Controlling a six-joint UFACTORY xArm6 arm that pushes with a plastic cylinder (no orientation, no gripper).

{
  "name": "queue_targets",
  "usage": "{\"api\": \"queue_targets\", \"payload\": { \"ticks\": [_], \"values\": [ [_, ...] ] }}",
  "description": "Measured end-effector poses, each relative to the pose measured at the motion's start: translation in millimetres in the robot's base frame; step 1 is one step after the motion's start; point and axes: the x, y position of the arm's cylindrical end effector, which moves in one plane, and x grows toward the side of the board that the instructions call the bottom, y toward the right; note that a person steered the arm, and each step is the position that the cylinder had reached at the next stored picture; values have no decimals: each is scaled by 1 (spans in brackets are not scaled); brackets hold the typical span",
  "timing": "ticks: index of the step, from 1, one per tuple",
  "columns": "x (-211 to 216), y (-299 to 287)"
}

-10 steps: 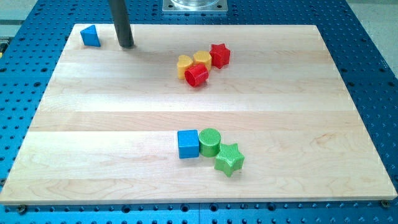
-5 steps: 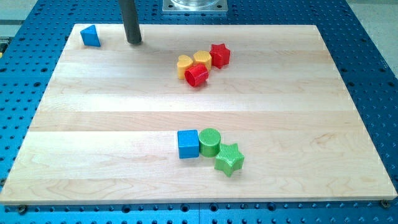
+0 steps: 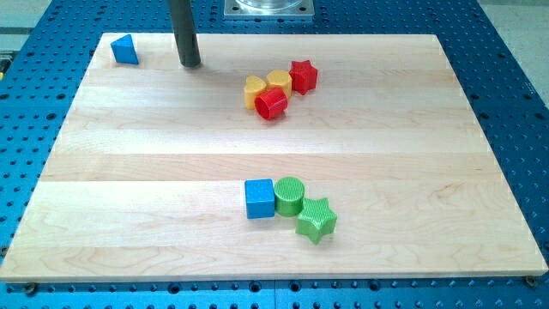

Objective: Move the yellow hexagon slightly down

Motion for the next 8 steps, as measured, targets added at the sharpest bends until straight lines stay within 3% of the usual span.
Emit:
{"api": "queue_targets", "payload": {
  "ticks": [5, 8],
  "values": [
    [-5, 49],
    [-6, 118]
  ]
}}
